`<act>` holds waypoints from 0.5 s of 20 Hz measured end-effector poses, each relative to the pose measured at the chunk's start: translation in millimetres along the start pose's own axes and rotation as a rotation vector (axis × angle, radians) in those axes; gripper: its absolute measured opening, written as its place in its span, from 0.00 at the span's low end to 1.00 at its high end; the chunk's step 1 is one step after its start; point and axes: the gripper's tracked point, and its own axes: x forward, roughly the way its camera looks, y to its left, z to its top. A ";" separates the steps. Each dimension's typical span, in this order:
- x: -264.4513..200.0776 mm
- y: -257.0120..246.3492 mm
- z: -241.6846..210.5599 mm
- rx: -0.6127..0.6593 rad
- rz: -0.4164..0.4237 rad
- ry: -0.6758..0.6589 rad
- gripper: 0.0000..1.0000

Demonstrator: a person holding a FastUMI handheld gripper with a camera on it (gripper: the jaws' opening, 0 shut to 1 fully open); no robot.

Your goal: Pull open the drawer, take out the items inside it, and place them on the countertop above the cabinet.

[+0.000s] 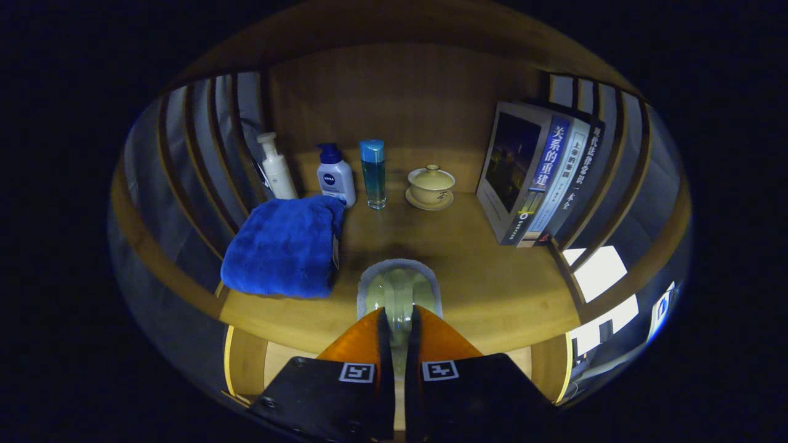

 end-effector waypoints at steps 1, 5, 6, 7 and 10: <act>5.9 1.9 3.8 0.009 0.004 0.007 0.15; 23.3 -1.3 17.2 0.027 -0.010 0.033 0.15; 29.3 -1.7 19.8 0.031 -0.012 0.039 0.15; 34.3 -3.3 21.7 0.033 -0.018 0.046 0.15; 45.2 -3.3 19.4 0.040 -0.024 0.089 0.15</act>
